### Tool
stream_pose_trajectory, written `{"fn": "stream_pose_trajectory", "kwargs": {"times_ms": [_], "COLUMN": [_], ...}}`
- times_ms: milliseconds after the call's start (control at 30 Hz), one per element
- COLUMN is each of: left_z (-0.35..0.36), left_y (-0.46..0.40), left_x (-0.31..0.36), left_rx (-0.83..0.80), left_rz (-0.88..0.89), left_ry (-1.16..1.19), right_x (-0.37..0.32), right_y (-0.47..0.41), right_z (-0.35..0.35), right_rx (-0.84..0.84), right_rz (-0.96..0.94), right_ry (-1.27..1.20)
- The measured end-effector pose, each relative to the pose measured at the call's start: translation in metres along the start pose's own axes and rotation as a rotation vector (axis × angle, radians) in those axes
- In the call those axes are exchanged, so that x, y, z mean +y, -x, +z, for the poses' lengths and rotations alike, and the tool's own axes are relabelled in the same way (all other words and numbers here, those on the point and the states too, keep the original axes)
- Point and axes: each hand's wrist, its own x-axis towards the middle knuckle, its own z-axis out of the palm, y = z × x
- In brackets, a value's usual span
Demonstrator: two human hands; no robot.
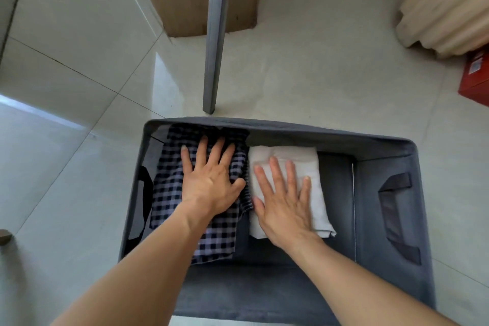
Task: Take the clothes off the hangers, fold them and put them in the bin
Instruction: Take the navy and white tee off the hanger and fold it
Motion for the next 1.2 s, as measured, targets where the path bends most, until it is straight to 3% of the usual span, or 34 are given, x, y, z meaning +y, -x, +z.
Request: {"fn": "stream_pose_trajectory", "kwargs": {"times_ms": [267,400,500,667,967,1200], "left_z": [-0.040,-0.067,-0.087,-0.123,-0.236,-0.319], "left_y": [0.029,0.054,0.084,0.137,0.220,0.279], "left_x": [0.005,0.016,0.024,0.044,0.085,0.114], "left_rx": [-0.084,-0.065,-0.054,-0.135,-0.085,-0.006], "left_rz": [-0.022,-0.065,-0.102,-0.155,-0.200,-0.163], "left_ry": [0.166,0.243,0.346,0.573,0.961,1.127], "right_x": [0.004,0.010,0.016,0.006,-0.022,-0.024], "right_y": [0.031,0.054,0.076,0.115,0.185,0.253], "right_z": [-0.078,-0.113,-0.135,-0.181,-0.299,-0.386], "right_rx": [-0.047,-0.027,-0.045,-0.047,0.038,0.097], "right_rz": [0.005,0.109,0.197,0.166,0.149,0.209], "right_ry": [-0.118,-0.145,-0.204,-0.211,-0.288,-0.415]}}
